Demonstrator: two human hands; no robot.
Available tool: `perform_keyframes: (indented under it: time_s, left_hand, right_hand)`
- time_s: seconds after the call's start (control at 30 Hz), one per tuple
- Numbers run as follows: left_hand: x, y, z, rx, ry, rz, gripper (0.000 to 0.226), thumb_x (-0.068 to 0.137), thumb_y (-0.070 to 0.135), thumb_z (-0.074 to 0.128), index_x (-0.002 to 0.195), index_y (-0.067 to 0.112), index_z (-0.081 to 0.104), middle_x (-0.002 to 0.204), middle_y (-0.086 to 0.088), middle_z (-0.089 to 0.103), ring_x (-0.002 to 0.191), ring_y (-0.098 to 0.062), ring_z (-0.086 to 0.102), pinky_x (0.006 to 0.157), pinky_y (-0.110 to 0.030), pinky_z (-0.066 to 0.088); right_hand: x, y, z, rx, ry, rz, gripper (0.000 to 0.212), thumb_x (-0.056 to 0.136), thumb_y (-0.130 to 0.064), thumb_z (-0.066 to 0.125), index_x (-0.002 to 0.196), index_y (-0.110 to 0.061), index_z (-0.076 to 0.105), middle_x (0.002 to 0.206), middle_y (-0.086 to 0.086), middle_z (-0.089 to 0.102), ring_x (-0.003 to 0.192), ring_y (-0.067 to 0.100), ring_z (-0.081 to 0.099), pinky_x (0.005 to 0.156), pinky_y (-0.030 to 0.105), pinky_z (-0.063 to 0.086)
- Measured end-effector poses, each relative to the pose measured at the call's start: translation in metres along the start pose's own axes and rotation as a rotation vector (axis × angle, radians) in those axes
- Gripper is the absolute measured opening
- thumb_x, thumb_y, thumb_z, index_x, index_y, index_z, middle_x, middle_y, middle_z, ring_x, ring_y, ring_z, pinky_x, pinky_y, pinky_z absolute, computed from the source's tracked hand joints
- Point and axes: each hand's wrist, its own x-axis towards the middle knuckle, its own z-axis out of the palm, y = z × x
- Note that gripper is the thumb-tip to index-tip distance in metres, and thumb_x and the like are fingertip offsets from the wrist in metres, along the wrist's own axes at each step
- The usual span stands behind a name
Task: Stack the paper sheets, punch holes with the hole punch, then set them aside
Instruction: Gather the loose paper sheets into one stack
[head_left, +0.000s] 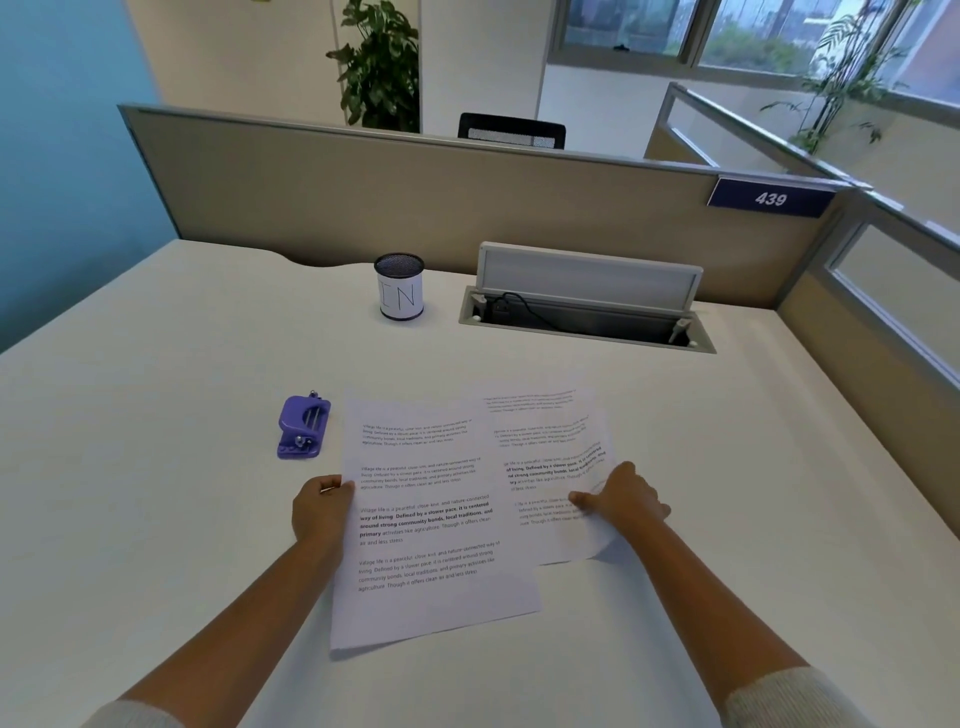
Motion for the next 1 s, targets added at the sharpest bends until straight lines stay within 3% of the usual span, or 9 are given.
perform_keyframes:
  time_s: [0.17,0.27,0.37,0.47,0.6,0.67,0.8,0.9,1.0]
  left_hand:
    - [-0.005,0.001,0.000,0.027,0.003,0.020,0.025,0.089,0.013,0.052,0.111,0.001,0.057,0.115,-0.018,0.060,0.094,-0.029,0.055,0.084,-0.038,0.045]
    - [-0.007,0.002,-0.001,0.050,0.001,0.032,0.026,0.089,0.012,0.051,0.112,0.000,0.056,0.116,-0.018,0.060,0.103,-0.034,0.057,0.084,-0.038,0.045]
    - [-0.008,0.002,-0.001,0.059,0.003,0.040,0.027,0.089,0.013,0.052,0.112,-0.001,0.056,0.116,-0.019,0.060,0.103,-0.035,0.056,0.086,-0.039,0.044]
    - [-0.009,0.001,0.000,0.043,-0.002,0.045,0.026,0.089,0.015,0.053,0.108,-0.003,0.058,0.113,-0.021,0.061,0.092,-0.030,0.055,0.085,-0.039,0.044]
    - [-0.009,0.001,0.000,0.015,-0.024,0.025,0.026,0.087,0.016,0.057,0.103,-0.003,0.062,0.110,-0.021,0.063,0.086,-0.027,0.053,0.083,-0.040,0.046]
    - [-0.009,0.002,0.000,-0.009,-0.029,0.007,0.025,0.086,0.016,0.060,0.102,-0.003,0.064,0.109,-0.022,0.064,0.085,-0.029,0.055,0.085,-0.043,0.048]
    - [-0.013,0.002,0.000,-0.038,-0.032,-0.022,0.027,0.085,0.018,0.061,0.103,-0.002,0.065,0.108,-0.020,0.065,0.096,-0.038,0.061,0.088,-0.043,0.050]
    - [-0.017,0.001,0.002,-0.053,-0.037,-0.036,0.029,0.086,0.018,0.060,0.107,-0.001,0.064,0.110,-0.019,0.065,0.099,-0.037,0.061,0.089,-0.044,0.050]
    - [-0.020,0.001,0.004,-0.046,-0.036,-0.044,0.026,0.087,0.017,0.058,0.105,-0.001,0.065,0.108,-0.019,0.066,0.087,-0.032,0.060,0.083,-0.040,0.051]
  right_hand:
    - [-0.011,0.012,0.001,0.143,0.068,-0.083,0.048,0.084,-0.030,0.062,0.123,-0.007,0.042,0.122,0.014,0.057,0.109,0.032,0.056,0.084,0.037,0.046]
    - [-0.017,0.023,-0.005,0.218,0.166,-0.096,0.029,0.088,-0.024,0.053,0.112,-0.008,0.048,0.115,0.015,0.061,0.101,0.033,0.058,0.082,0.038,0.046]
    - [-0.025,0.032,-0.021,0.316,0.271,-0.162,0.026,0.091,-0.022,0.050,0.112,-0.007,0.050,0.115,0.016,0.062,0.103,0.035,0.058,0.079,0.036,0.044]
    - [-0.038,0.031,-0.039,0.435,0.364,-0.273,0.026,0.092,-0.021,0.050,0.113,-0.006,0.051,0.116,0.015,0.062,0.101,0.034,0.059,0.074,0.031,0.043]
    - [-0.058,0.014,-0.053,0.636,0.444,-0.371,0.026,0.092,-0.022,0.052,0.113,-0.006,0.051,0.106,0.005,0.059,0.084,0.021,0.056,0.062,0.022,0.041]
    - [-0.064,0.005,-0.052,0.751,0.418,-0.376,0.030,0.090,-0.020,0.056,0.117,-0.007,0.051,0.105,0.001,0.057,0.087,0.018,0.054,0.067,0.022,0.043]
    - [-0.067,-0.007,-0.024,0.956,0.202,-0.330,0.037,0.083,-0.014,0.066,0.118,-0.005,0.056,0.113,0.012,0.065,0.098,0.027,0.063,0.086,0.039,0.053]
    - [-0.074,-0.012,0.008,0.937,0.067,-0.297,0.037,0.082,-0.012,0.066,0.117,-0.005,0.057,0.115,0.014,0.065,0.099,0.029,0.064,0.088,0.041,0.053]
    - [-0.081,-0.016,0.035,0.897,-0.015,-0.286,0.039,0.081,-0.013,0.067,0.119,-0.006,0.057,0.116,0.014,0.065,0.098,0.027,0.063,0.085,0.038,0.053]
